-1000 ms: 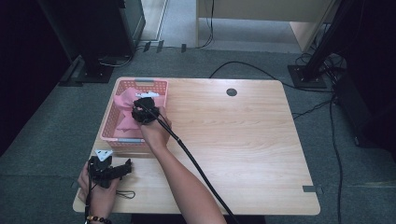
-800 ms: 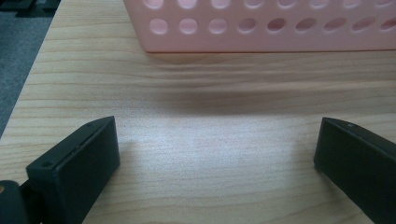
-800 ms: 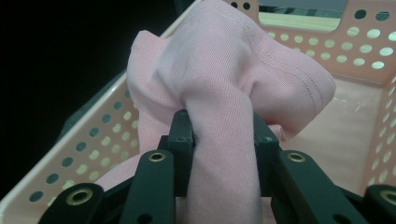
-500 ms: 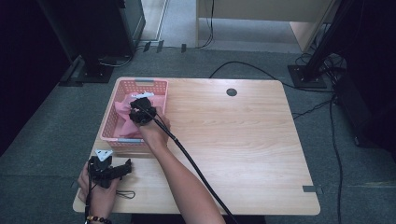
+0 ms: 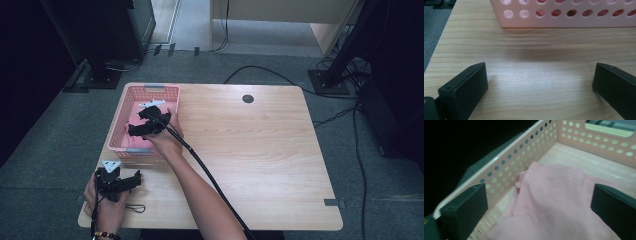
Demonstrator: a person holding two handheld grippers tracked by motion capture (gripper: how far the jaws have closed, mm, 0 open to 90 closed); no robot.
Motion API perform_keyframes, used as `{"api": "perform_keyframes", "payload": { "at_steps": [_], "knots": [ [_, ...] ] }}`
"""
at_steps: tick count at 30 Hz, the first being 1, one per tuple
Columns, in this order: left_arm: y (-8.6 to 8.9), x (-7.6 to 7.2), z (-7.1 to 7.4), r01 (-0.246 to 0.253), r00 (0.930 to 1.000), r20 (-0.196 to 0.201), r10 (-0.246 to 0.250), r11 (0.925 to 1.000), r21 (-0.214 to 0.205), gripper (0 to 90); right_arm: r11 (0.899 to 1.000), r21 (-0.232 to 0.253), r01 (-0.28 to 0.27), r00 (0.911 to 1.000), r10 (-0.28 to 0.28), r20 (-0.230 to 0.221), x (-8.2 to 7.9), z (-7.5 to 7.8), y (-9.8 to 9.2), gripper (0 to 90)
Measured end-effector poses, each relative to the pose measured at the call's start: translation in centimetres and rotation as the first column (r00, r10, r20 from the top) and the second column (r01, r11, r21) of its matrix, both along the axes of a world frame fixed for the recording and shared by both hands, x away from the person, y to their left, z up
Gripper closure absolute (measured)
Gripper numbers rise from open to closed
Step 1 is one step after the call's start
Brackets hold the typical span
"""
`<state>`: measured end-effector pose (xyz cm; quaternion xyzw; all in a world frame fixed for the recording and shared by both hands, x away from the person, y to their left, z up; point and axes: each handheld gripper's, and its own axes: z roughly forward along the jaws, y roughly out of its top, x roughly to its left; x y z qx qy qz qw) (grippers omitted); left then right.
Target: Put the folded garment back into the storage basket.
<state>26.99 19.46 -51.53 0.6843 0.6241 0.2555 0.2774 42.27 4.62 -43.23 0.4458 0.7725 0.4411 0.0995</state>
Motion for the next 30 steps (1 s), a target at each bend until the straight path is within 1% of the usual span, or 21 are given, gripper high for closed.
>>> {"api": "perform_keyframes", "payload": {
  "at_steps": [2, 5, 9, 18, 23, 30],
  "knots": [
    [0.0, 0.0, 0.0, -0.002, 1.0, 0.0, 0.002, 1.0, 0.0, 0.0, 0.999, -0.04, 0.002, 0.9998, -0.001, 0.018, -0.3, 0.1, -0.1, 0.0],
    [0.0, 0.0, 0.0, -0.004, 1.0, 0.001, 0.004, 1.0, 0.0, 0.0, 0.998, -0.067, 0.01, 0.9991, -0.007, 0.041, -0.7, 0.1, -0.4, 0.0],
    [-0.1, 0.0, 0.0, -0.008, 1.0, 0.001, 0.008, 1.0, 0.0, 0.0, 0.998, -0.049, 0.033, 0.9984, -0.03, 0.047, -0.9, 0.2, -1.2, 0.0],
    [-0.1, 0.0, 0.0, -0.013, 0.9999, 0.001, 0.013, 0.9999, -0.001, 0.0, 0.996, -0.058, 0.062, 0.996, -0.058, 0.067, -1.5, 0.2, -3.5, 0.0],
    [-0.1, 0.0, 0.0, -0.016, 0.9999, 0.0, 0.016, 0.9999, -0.001, 0.0, 0.995, -0.049, 0.091, 0.9943, -0.088, 0.061, -1.7, 0.1, -5.0, 0.0],
    [-0.1, 0.0, 0.0, -0.018, 0.9998, 0.001, 0.018, 0.9998, -0.002, 0.0, 0.99, -0.032, 0.137, 0.9894, -0.135, 0.055, -1.8, -0.3, -7.1, 0.0]
  ]
}}
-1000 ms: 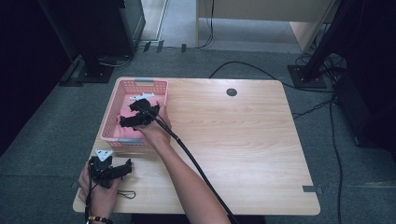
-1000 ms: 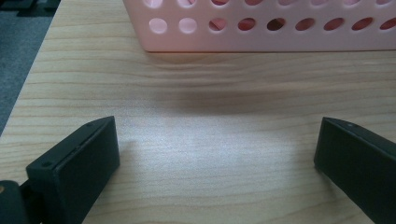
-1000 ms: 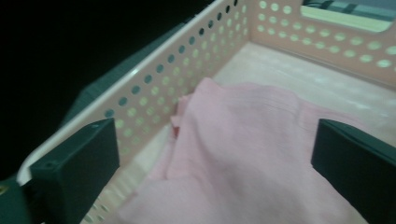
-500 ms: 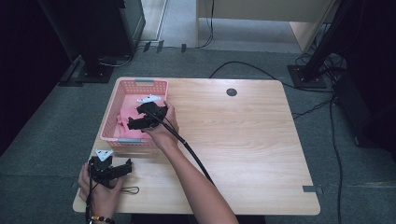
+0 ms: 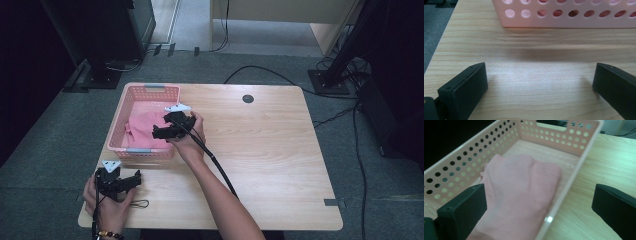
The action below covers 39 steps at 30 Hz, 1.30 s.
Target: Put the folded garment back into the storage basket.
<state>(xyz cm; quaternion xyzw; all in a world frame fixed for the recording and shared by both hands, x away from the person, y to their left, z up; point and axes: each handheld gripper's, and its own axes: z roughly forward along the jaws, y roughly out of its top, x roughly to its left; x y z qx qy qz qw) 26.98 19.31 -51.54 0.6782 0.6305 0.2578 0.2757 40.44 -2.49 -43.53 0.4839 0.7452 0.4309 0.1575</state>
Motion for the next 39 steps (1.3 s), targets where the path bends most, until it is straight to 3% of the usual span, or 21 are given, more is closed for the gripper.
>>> {"api": "perform_keyframes", "payload": {
  "at_steps": [20, 31, 39],
  "knots": [
    [0.0, 0.0, 0.0, 0.0, 1.0, 0.002, 0.0, 1.0, -0.002, 0.0, 0.995, 0.011, 0.098, 0.9949, -0.098, -0.025, -0.4, -2.3, -4.2, 0.0],
    [0.0, 0.0, 0.0, 0.0, 1.0, 0.002, 0.0, 1.0, -0.001, 0.0, 0.99, 0.044, 0.135, 0.9907, -0.134, -0.027, -0.8, -3.2, -5.8, 0.0],
    [0.0, 0.0, 0.0, 0.0, 1.0, 0.002, 0.0, 1.0, -0.001, 0.0, 0.987, 0.018, 0.159, 0.9863, -0.158, -0.046, -0.9, -4.7, -7.0, 0.0]
  ]
}}
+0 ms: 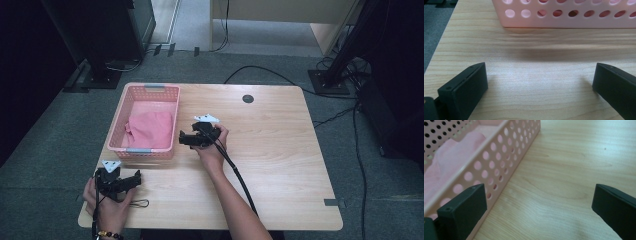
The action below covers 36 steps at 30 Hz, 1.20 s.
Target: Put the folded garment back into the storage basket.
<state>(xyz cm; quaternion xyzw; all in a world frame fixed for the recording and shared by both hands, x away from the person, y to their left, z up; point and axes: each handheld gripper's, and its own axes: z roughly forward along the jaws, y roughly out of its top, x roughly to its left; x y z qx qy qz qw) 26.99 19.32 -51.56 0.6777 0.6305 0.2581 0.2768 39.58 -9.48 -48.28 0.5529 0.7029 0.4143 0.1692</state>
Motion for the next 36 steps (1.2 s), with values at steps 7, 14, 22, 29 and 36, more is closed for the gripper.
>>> {"api": "perform_keyframes", "payload": {
  "at_steps": [7, 14, 22, 29, 36],
  "knots": [
    [0.0, 0.0, 0.0, 0.0, 1.0, 0.0, 0.0, 1.0, 0.0, 0.0, 1.0, -0.005, 0.015, 0.9994, -0.015, -0.032, -0.2, -1.3, -0.6, 0.0],
    [0.0, 0.0, 0.0, 0.0, 1.0, 0.0, 0.0, 1.0, 0.0, 0.0, 0.999, -0.029, 0.016, 0.9982, -0.018, -0.058, -0.5, -2.2, -1.2, 0.0],
    [0.0, 0.0, 0.0, 0.002, 1.0, -0.002, -0.002, 1.0, 0.002, 0.0, 0.995, -0.086, 0.048, 0.9959, -0.054, -0.073, -1.0, -3.4, -2.2, 0.0],
    [0.0, 0.0, 0.0, 0.002, 1.0, -0.002, -0.002, 1.0, 0.002, 0.0, 0.987, -0.151, 0.046, 0.997, -0.055, -0.055, -1.7, -3.7, -2.3, 0.1],
    [0.0, 0.0, 0.0, 0.002, 1.0, -0.002, -0.002, 1.0, 0.001, 0.0, 0.974, -0.224, 0.034, 0.9972, -0.048, -0.056, -2.2, -3.8, -2.1, 0.0]
  ]
}}
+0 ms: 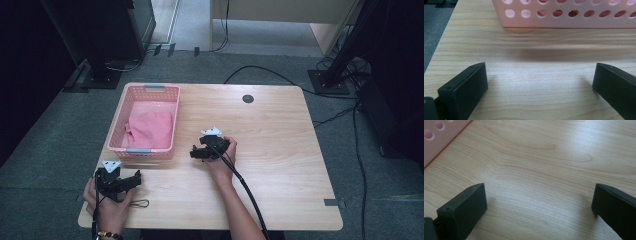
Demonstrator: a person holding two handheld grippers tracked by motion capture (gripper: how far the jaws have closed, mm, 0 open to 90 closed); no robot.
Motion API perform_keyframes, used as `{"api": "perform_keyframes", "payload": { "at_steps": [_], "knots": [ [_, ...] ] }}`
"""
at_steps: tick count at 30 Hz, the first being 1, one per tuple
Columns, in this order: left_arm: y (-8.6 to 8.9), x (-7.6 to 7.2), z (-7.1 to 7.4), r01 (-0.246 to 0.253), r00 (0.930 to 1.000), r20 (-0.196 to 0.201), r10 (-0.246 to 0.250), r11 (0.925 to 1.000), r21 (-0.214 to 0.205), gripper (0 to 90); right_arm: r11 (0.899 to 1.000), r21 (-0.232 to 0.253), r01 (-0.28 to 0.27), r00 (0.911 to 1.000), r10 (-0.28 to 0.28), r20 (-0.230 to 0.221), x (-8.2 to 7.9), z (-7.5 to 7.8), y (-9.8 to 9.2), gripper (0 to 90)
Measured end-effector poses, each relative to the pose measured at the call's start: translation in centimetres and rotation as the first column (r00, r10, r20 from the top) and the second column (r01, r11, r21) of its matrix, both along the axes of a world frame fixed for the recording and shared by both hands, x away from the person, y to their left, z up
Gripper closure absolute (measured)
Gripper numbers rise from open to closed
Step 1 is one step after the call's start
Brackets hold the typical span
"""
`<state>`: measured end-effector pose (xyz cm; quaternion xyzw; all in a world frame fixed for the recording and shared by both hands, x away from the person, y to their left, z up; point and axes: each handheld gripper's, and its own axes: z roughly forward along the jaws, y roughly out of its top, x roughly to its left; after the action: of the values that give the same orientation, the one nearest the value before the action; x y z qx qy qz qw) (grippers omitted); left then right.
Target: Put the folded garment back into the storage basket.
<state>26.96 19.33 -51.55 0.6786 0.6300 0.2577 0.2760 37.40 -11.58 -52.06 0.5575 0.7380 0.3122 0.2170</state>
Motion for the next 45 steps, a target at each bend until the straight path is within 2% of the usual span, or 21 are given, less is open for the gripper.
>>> {"api": "perform_keyframes", "payload": {
  "at_steps": [21, 45],
  "knots": [
    [0.0, 0.0, 0.0, 0.006, 1.0, -0.001, -0.006, 1.0, 0.001, 0.0, 0.996, -0.001, 0.085, 0.9964, -0.085, 0.001, -1.3, 0.0, -3.9, 0.0],
    [0.0, -0.1, 0.0, 0.009, 1.0, -0.001, -0.009, 1.0, 0.003, 0.0, 0.992, -0.003, 0.124, 0.9922, -0.124, 0.002, -2.0, 0.0, -6.5, 0.0]
  ]
}}
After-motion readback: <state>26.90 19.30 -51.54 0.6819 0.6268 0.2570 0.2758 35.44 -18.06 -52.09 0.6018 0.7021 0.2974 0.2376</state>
